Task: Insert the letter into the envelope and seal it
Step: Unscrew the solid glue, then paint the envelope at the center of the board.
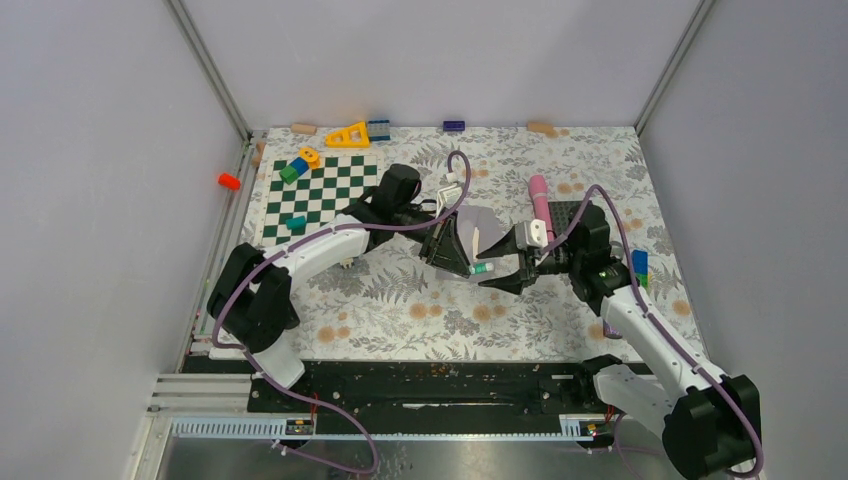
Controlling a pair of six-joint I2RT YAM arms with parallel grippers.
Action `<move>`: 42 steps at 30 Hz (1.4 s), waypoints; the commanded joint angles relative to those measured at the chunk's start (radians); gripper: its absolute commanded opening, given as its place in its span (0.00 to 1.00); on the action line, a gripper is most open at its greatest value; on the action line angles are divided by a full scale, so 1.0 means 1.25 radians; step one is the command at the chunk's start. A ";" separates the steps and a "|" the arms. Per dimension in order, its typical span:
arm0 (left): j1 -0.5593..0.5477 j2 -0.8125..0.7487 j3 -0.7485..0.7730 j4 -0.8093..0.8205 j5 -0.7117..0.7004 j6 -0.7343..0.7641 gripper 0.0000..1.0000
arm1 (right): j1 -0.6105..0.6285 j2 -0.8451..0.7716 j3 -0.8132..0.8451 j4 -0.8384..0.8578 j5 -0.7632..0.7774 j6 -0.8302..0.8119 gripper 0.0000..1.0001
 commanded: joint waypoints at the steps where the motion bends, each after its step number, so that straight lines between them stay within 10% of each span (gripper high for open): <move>1: -0.002 -0.016 -0.005 0.036 0.034 0.003 0.00 | 0.019 0.005 -0.001 0.039 -0.001 0.019 0.58; 14: -0.002 -0.019 -0.004 0.034 0.039 0.003 0.00 | 0.032 0.025 0.011 -0.013 0.008 -0.029 0.42; 24: -0.002 -0.023 -0.006 0.035 0.036 0.009 0.01 | 0.039 0.032 0.028 -0.026 0.018 -0.028 0.00; 32: 0.082 -0.102 -0.030 0.004 -0.086 0.062 0.96 | 0.039 0.004 0.147 -0.338 0.197 -0.104 0.00; 42: 0.140 -0.069 -0.101 0.081 -0.359 0.002 0.90 | 0.039 0.137 0.315 -0.512 0.523 -0.070 0.00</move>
